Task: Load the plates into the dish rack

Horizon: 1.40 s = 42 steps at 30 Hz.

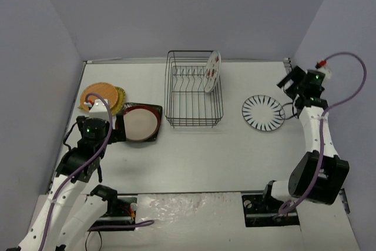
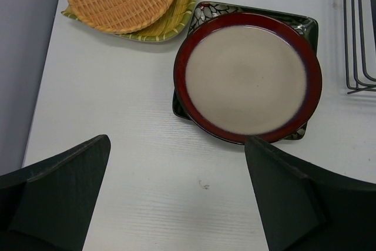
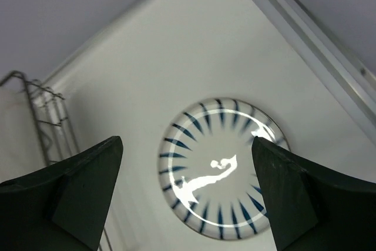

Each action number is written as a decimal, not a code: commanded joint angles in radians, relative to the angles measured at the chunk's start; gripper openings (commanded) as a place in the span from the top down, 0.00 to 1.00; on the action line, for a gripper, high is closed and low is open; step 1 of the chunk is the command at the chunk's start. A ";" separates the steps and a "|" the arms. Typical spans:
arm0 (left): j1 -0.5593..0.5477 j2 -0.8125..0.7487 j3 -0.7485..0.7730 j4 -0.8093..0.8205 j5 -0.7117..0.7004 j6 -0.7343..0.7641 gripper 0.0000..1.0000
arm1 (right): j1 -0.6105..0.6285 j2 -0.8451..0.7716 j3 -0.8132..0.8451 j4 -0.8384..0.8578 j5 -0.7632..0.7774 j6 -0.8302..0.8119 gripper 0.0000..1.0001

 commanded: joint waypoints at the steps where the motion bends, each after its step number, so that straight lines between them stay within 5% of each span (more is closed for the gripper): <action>1: -0.005 0.011 0.042 0.058 0.019 -0.001 0.03 | -0.151 0.009 -0.141 -0.009 -0.111 0.098 0.13; 25: -0.006 -0.028 0.038 0.059 0.020 0.007 0.03 | -0.164 0.256 -0.348 0.196 -0.135 0.134 0.68; 33: -0.006 0.012 0.040 0.082 0.110 -0.024 0.03 | -0.155 0.260 -0.357 0.210 -0.144 0.135 1.00; 42: -0.010 0.076 0.059 0.086 0.165 -0.040 0.03 | -0.130 0.132 -0.414 0.141 -0.123 0.195 1.00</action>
